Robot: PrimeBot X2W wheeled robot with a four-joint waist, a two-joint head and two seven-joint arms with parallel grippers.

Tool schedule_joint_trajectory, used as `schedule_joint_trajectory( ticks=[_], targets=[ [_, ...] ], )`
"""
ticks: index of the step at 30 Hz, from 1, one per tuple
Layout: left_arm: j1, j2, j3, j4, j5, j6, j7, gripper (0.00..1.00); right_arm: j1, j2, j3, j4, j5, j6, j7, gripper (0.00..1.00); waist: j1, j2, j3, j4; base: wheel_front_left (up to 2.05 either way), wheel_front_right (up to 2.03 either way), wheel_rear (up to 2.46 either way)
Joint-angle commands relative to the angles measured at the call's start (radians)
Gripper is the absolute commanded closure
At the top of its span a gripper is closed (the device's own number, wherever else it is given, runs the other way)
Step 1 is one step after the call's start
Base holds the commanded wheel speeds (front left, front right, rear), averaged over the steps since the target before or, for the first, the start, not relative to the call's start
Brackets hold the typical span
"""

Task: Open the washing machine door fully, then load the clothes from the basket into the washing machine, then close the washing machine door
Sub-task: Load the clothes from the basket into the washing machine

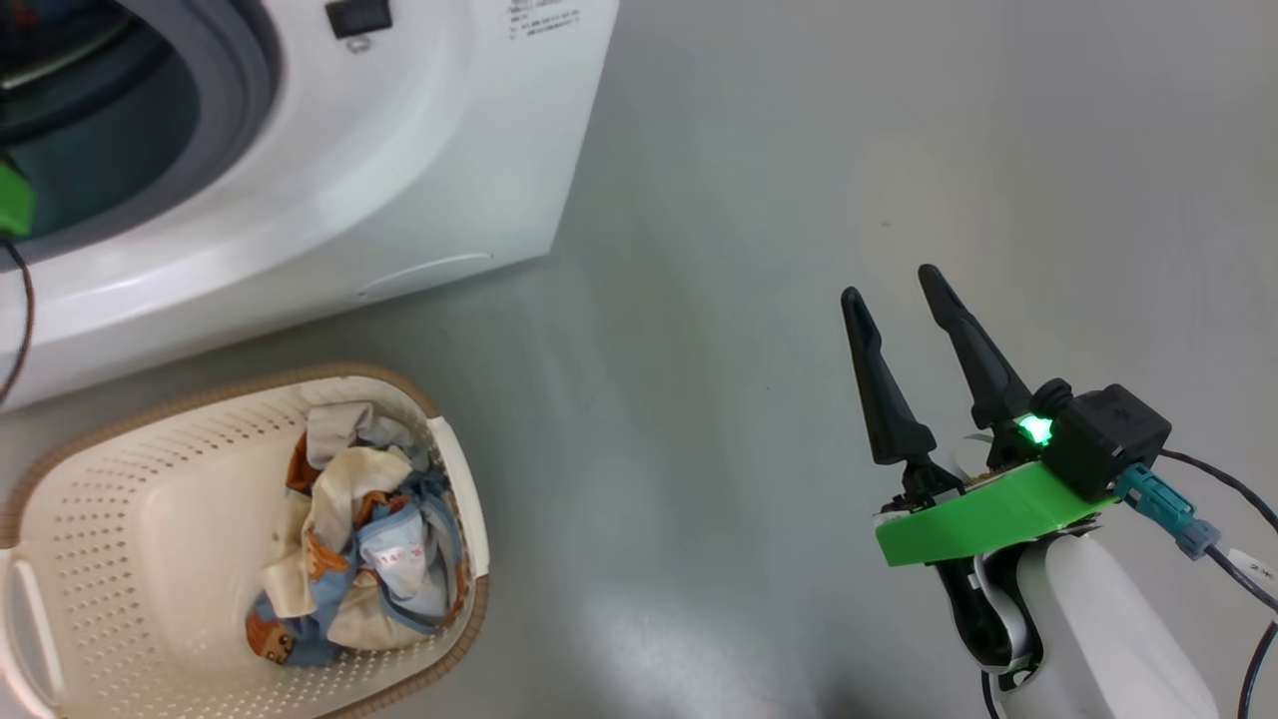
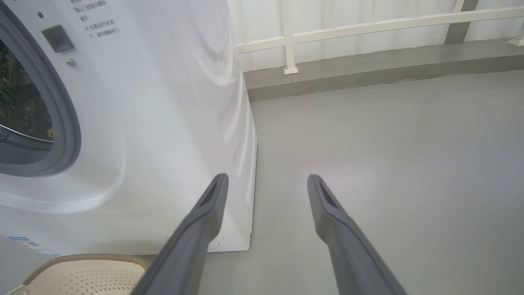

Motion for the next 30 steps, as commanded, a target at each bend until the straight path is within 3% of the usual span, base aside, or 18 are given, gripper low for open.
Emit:
schedule_joint_trajectory(
  ticks=[1,5,10,19,30],
  targets=[
    [0.015,0.059,0.021,-0.03,-0.018,-0.002,-0.016,0.0,0.008,-0.001,0.008,-0.012,-0.005,0.004,-0.008,0.0,0.0001,0.0,-0.028,0.019,0.0,0.0,0.0],
    [0.069,0.059,0.021,-0.058,-0.022,-0.002,-0.026,0.0,0.006,-0.001,0.002,0.001,-0.01,0.004,-0.008,0.0,0.0001,0.0,-0.062,0.041,0.0,0.0,0.0],
    [0.172,0.041,0.124,-0.13,0.015,-0.002,-0.027,0.0,0.005,-0.001,0.003,0.028,-0.011,0.004,-0.008,0.0,0.0001,0.0,-0.117,0.07,0.0,0.0,0.0],
    [0.454,-0.046,0.343,-0.296,0.17,-0.002,-0.027,0.0,0.015,-0.001,-0.012,0.078,-0.023,0.004,-0.008,0.0,0.0001,0.0,-0.231,0.125,0.0,0.0,0.0],
    [0.686,-0.137,0.477,-0.396,0.263,-0.002,-0.027,0.0,0.032,-0.001,-0.025,0.112,-0.033,0.004,-0.008,0.0,0.0001,0.0,-0.342,0.18,0.0,0.0,0.0]
  ],
)
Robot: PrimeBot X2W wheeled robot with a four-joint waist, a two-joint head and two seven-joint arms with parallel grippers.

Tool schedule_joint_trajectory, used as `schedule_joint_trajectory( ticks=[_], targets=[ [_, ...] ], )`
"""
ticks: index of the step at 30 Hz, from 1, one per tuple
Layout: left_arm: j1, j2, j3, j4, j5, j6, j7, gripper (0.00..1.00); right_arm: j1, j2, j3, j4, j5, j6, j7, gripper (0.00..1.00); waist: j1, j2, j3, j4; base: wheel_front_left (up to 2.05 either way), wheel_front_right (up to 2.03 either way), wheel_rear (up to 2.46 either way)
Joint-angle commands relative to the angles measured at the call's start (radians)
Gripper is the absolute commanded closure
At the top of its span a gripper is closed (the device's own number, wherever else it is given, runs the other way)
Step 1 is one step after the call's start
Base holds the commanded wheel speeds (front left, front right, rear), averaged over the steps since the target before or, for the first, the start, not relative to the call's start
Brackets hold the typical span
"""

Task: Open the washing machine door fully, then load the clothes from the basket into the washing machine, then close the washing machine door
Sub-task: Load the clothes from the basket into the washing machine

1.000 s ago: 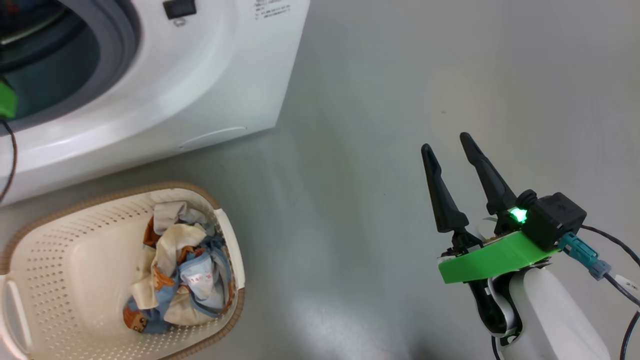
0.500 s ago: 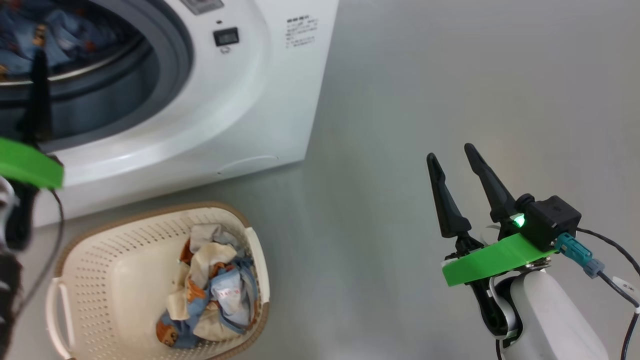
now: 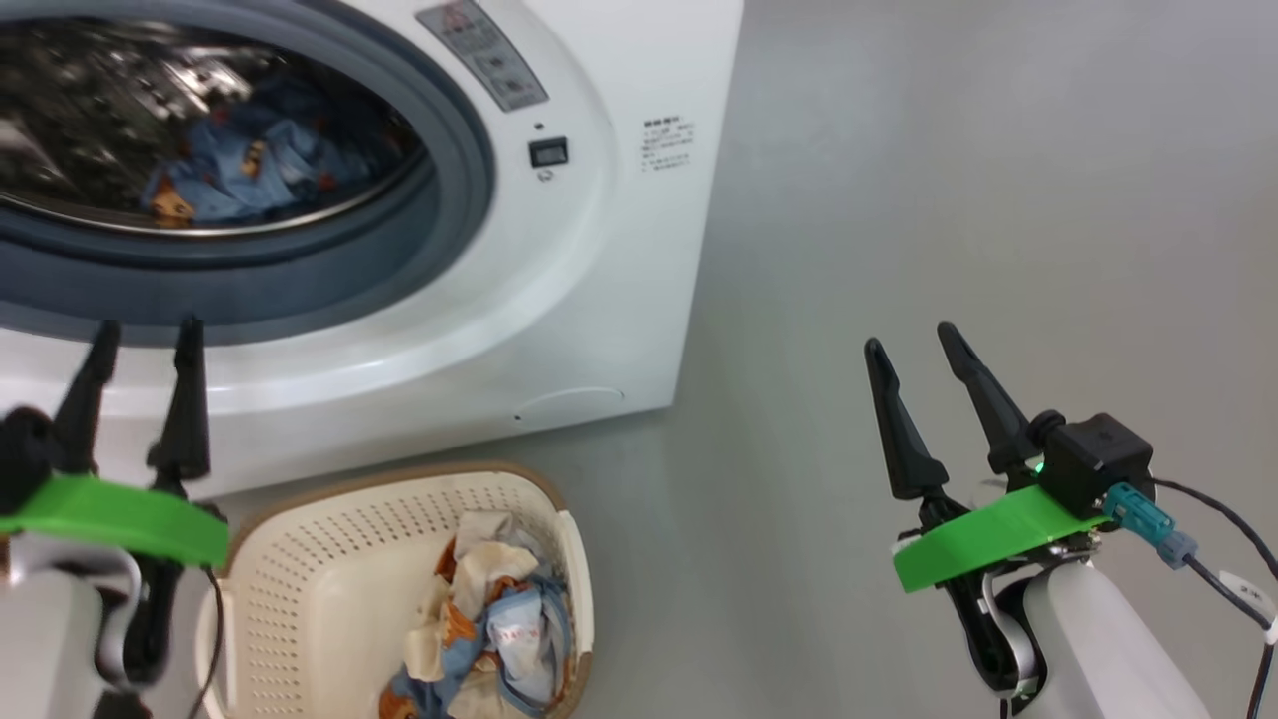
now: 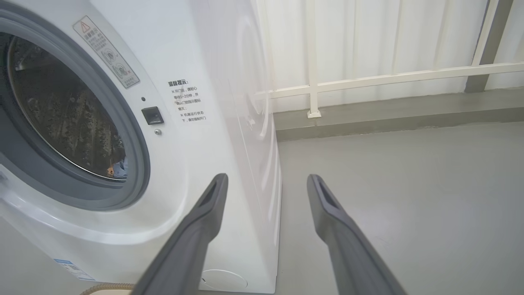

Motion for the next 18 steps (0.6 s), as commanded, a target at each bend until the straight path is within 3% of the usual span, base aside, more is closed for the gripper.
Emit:
schedule_joint_trajectory(
  ticks=[1,18],
  targets=[
    [0.011,0.035,0.049,-0.031,0.016,-0.002,-0.006,0.0,0.012,0.0,0.014,-0.016,-0.014,0.005,-0.008,0.0,0.0001,0.0,-0.051,0.039,0.0,0.0,0.0],
    [0.24,-0.065,0.18,-0.14,0.065,-0.002,-0.006,0.0,0.082,-0.023,-0.009,-0.018,-0.001,0.005,-0.008,0.0,0.0001,0.0,-0.155,0.088,0.0,0.0,0.0]
  ],
)
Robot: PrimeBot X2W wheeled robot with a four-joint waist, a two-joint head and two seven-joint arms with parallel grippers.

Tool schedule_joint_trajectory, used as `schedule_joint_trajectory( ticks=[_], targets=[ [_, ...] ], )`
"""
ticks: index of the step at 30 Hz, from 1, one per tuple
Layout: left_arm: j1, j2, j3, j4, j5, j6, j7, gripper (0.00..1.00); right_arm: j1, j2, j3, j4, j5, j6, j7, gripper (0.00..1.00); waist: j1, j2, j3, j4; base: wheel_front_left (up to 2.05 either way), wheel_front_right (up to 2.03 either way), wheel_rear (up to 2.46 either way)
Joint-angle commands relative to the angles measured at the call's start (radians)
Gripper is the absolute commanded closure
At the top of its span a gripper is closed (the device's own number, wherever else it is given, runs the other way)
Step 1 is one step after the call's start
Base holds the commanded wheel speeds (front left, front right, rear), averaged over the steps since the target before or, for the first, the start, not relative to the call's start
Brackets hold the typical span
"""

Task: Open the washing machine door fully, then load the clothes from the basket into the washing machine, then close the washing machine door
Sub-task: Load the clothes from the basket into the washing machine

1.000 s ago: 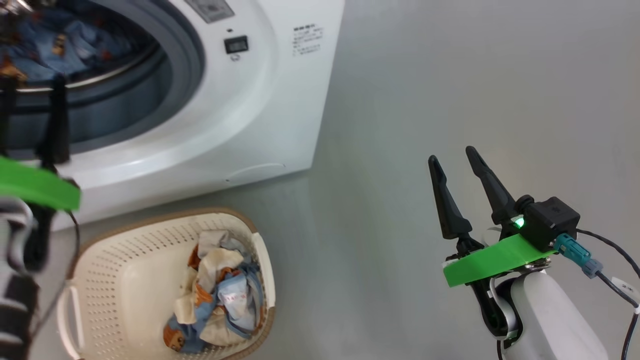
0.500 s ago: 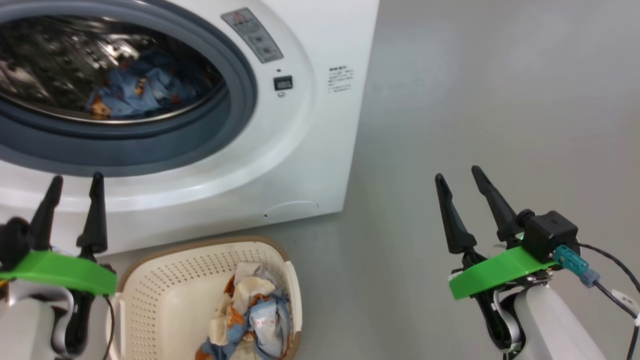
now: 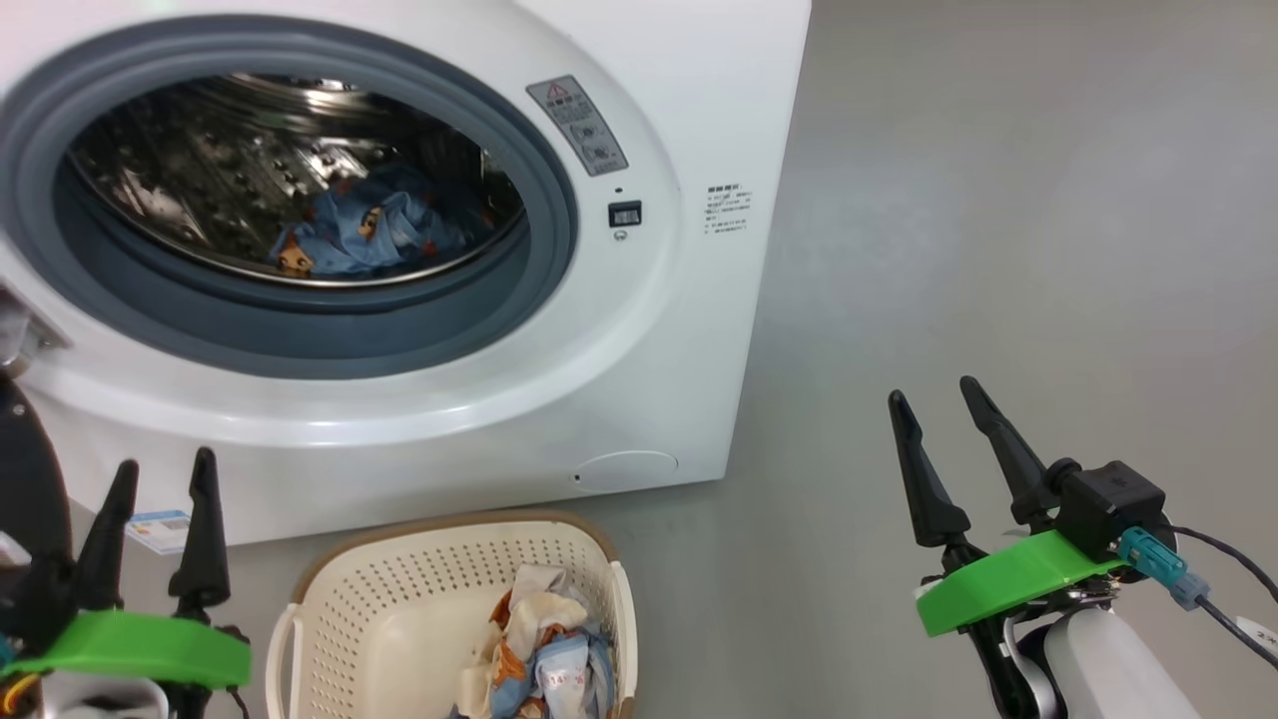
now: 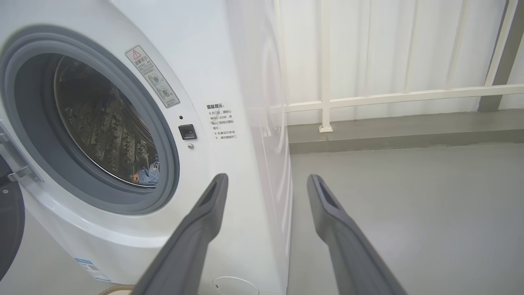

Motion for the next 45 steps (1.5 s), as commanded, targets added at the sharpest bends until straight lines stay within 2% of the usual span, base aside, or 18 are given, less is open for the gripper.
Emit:
schedule_joint_trajectory(
  ticks=[1,22,45],
  targets=[
    [-0.001,0.02,0.049,-0.044,0.006,-0.002,-0.006,0.0,0.002,-0.007,0.014,-0.028,0.007,0.005,-0.008,0.0,0.0001,0.0,-0.017,0.006,0.0,0.0,0.0],
    [0.108,-0.038,0.12,-0.111,0.053,-0.002,-0.006,0.0,0.022,-0.024,-0.001,-0.049,0.013,0.005,-0.008,0.0,0.0001,0.0,-0.04,0.011,0.0,0.0,0.0],
    [0.109,-0.045,0.124,-0.109,0.058,-0.002,-0.006,0.0,0.018,-0.021,0.002,-0.038,0.015,0.005,-0.008,0.0,0.0001,0.0,-0.039,0.005,0.0,0.0,0.0]
  ],
)
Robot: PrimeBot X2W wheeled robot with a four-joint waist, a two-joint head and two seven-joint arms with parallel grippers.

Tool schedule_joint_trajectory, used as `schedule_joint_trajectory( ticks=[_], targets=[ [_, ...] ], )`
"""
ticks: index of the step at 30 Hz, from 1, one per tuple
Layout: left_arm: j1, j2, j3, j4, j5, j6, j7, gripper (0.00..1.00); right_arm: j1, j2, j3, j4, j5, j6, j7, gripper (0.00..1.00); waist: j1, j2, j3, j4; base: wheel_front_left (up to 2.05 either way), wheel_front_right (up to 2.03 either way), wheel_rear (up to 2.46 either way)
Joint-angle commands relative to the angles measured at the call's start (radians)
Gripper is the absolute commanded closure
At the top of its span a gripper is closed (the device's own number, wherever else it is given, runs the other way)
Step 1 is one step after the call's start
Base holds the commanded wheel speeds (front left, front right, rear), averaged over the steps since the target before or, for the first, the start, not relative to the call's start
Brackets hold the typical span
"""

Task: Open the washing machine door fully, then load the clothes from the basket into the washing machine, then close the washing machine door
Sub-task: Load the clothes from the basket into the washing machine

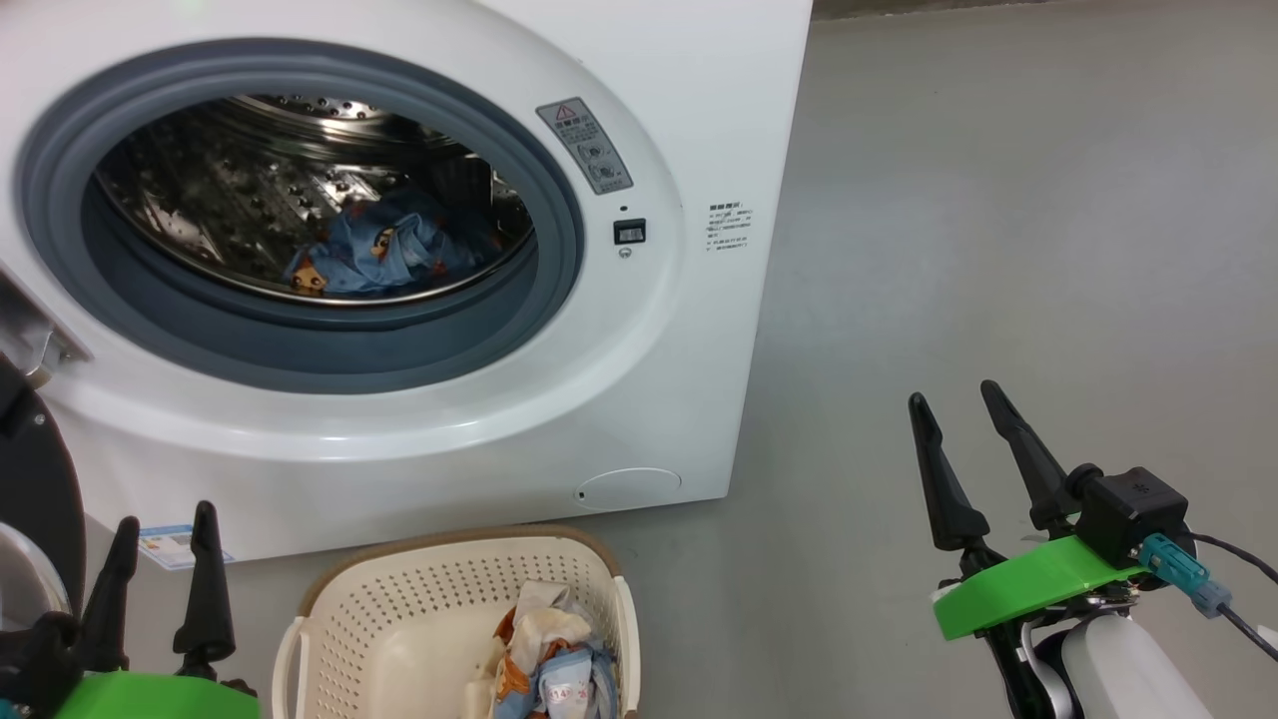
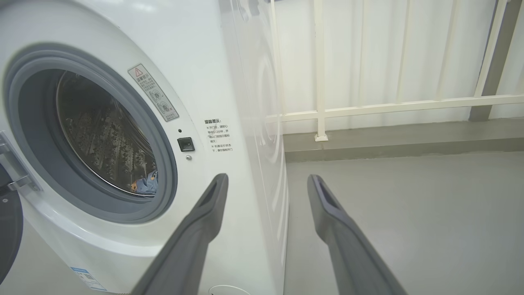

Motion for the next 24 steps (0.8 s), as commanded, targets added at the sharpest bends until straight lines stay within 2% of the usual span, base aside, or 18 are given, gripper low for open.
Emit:
schedule_joint_trajectory(
  ticks=[1,14,24],
  targets=[
    [-0.017,0.023,0.036,-0.022,0.01,-0.002,-0.006,0.0,-0.003,-0.005,0.023,-0.021,0.006,0.005,-0.008,0.0,0.0,-0.0001,0.002,-0.001,0.0,0.0,0.0],
    [-0.024,0.04,-0.002,0.017,-0.019,-0.002,-0.006,0.0,-0.011,0.007,0.031,-0.019,0.001,0.005,-0.008,0.0,0.0,-0.0001,0.026,-0.021,0.0,0.0,0.0],
    [-0.05,0.085,-0.117,0.08,-0.095,-0.002,-0.006,0.0,-0.024,0.02,0.034,-0.031,-0.013,0.005,-0.008,0.0,0.0,-0.0001,0.079,-0.048,0.0,0.0,0.0]
  ],
)
